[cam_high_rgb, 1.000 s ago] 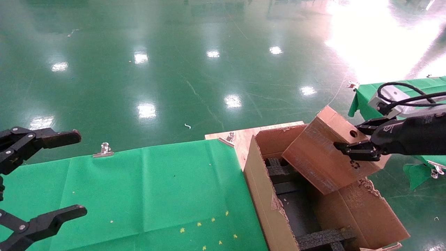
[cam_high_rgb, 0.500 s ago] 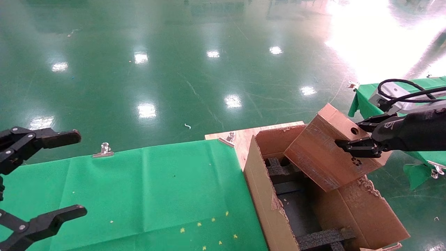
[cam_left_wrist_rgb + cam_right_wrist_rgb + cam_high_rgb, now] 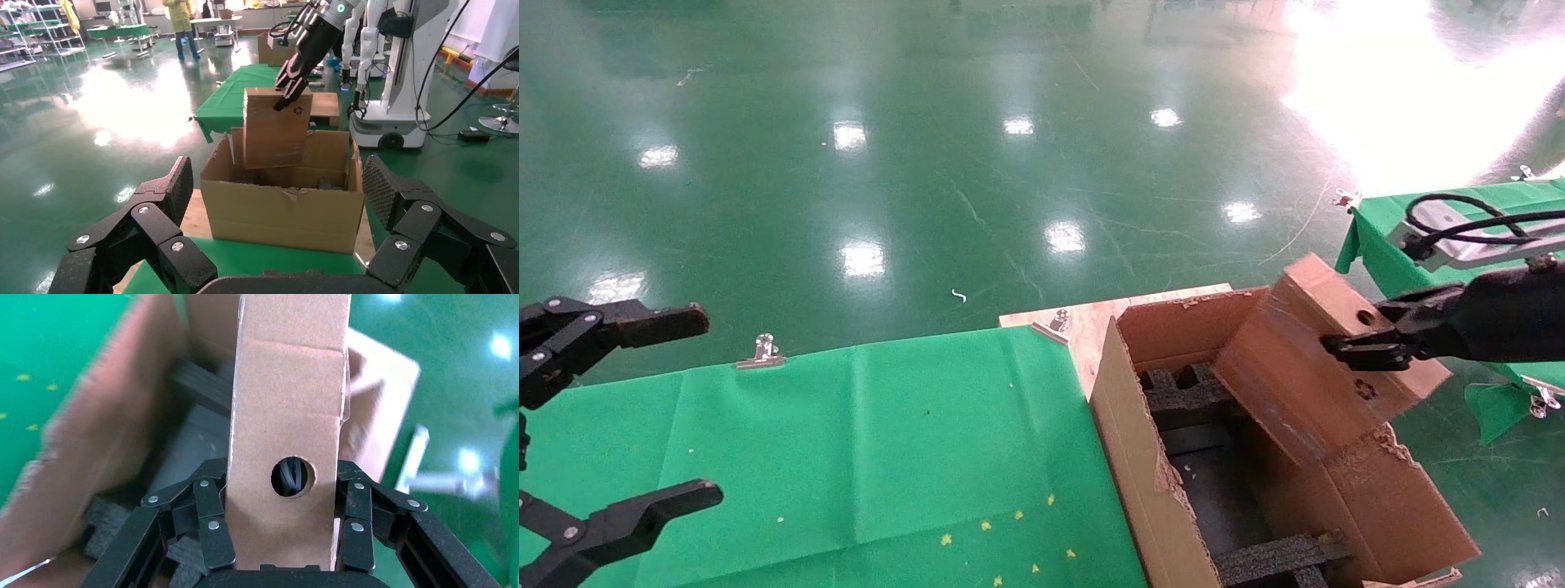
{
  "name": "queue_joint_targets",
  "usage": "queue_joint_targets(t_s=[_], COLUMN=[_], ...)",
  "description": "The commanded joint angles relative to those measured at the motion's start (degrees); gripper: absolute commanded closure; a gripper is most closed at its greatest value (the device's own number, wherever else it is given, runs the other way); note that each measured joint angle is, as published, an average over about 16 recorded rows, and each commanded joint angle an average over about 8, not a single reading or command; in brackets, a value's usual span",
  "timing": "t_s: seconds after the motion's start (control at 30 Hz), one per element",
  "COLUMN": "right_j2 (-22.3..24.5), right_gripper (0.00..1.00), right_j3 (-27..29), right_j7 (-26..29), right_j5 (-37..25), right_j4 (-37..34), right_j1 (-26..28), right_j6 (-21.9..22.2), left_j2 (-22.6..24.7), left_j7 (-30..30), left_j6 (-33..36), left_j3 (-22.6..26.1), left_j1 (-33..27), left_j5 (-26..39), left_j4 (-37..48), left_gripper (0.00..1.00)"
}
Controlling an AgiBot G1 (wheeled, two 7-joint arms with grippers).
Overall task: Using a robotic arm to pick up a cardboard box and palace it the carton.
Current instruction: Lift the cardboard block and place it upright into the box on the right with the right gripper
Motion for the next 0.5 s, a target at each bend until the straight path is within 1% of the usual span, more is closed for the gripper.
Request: queue_joint_targets(t_s=[0.03, 0.2, 0.3, 0.4, 0.5], right_j2=[0.08, 0.43, 0.23, -0.3, -0.99], right_gripper=[1.0, 1.0, 1.0, 1.0, 1.0], right_j3=[-0.55, -1.62, -2.16, -2.65, -3.08], right_j7=[3.89, 14.74, 20.05, 24.08, 26.84], right_j5=[-2.25, -7.06, -9.53, -11.48, -12.79], right_j4=[0.79, 4.23, 5.89, 6.86, 7.22], right_j1=[-0.15, -0.57, -0.9, -1.36, -1.85], right_j6=[0.68, 1.35, 1.83, 2.4, 2.87], left_j2=[0.0, 0.0, 0.0, 0.0, 0.0], left_j7=[0.0, 0.0, 0.0, 0.0, 0.0], left_j6=[0.0, 0.0, 0.0, 0.0, 0.0], left_j3=[0.0, 0.0, 0.0, 0.0, 0.0], left_j1=[0.0, 0.0, 0.0, 0.0, 0.0], left_j5=[0.0, 0.0, 0.0, 0.0, 0.0], left_j4=[0.0, 0.0, 0.0, 0.0, 0.0], left_gripper=[0.0, 0.0, 0.0, 0.0, 0.0])
